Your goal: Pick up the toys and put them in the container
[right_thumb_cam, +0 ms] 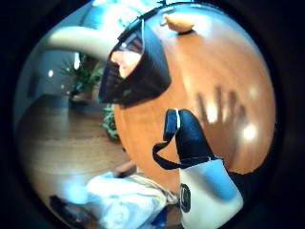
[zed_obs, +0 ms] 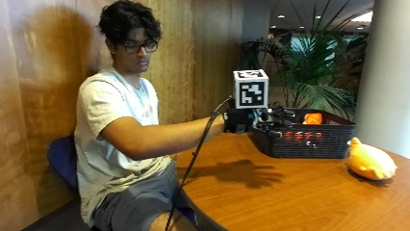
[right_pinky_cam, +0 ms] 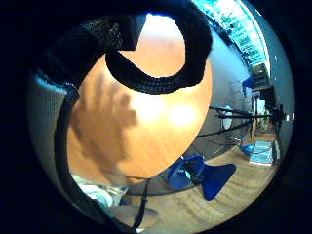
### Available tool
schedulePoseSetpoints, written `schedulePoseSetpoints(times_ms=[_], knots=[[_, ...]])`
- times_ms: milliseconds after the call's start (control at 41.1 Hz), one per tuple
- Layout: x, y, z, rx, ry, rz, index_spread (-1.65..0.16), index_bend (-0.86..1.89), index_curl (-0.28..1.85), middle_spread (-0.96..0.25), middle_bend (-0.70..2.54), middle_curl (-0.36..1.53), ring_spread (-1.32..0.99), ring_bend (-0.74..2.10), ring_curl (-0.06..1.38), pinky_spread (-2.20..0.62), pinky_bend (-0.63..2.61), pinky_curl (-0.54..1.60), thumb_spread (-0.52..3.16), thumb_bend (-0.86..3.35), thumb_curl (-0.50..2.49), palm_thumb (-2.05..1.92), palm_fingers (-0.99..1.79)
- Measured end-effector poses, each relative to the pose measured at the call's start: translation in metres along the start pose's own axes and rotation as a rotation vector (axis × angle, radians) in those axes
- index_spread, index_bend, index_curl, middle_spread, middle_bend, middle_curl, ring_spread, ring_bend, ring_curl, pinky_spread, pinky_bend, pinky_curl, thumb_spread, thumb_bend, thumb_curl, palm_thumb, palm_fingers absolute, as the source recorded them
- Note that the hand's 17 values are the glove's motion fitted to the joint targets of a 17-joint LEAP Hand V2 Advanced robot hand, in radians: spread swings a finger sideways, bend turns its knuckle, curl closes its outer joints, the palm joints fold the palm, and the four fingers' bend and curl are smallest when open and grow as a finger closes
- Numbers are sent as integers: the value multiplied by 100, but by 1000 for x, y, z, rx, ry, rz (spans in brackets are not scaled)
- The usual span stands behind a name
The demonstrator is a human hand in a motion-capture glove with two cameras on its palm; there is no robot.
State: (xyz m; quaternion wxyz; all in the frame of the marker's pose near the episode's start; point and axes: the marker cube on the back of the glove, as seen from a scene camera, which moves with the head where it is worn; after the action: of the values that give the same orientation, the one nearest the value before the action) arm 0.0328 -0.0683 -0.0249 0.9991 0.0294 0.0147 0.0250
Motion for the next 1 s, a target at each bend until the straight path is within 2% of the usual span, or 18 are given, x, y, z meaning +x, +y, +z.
schedulePoseSetpoints(times_ms=[195, 414, 755, 999], knots=[[6, -62, -11, 67, -31, -23, -27, 10, 19, 2, 12, 16, 4, 31, 17, 3, 107, 36, 136, 8, 30, 22, -19], [5, -141, -17, 87, 1, 21, -27, 10, 18, 2, 13, 17, 3, 33, 20, 2, 105, 35, 135, 6, 33, 24, -19], [-4, -237, -4, 35, 53, 89, -28, 11, 19, 1, 13, 19, 3, 34, 22, 2, 105, 35, 135, 2, 36, 24, -16], [0, -299, 21, -44, 3, 214, -28, 10, 19, 1, 13, 20, 3, 32, 23, 2, 107, 35, 133, -1, 37, 23, -18]])
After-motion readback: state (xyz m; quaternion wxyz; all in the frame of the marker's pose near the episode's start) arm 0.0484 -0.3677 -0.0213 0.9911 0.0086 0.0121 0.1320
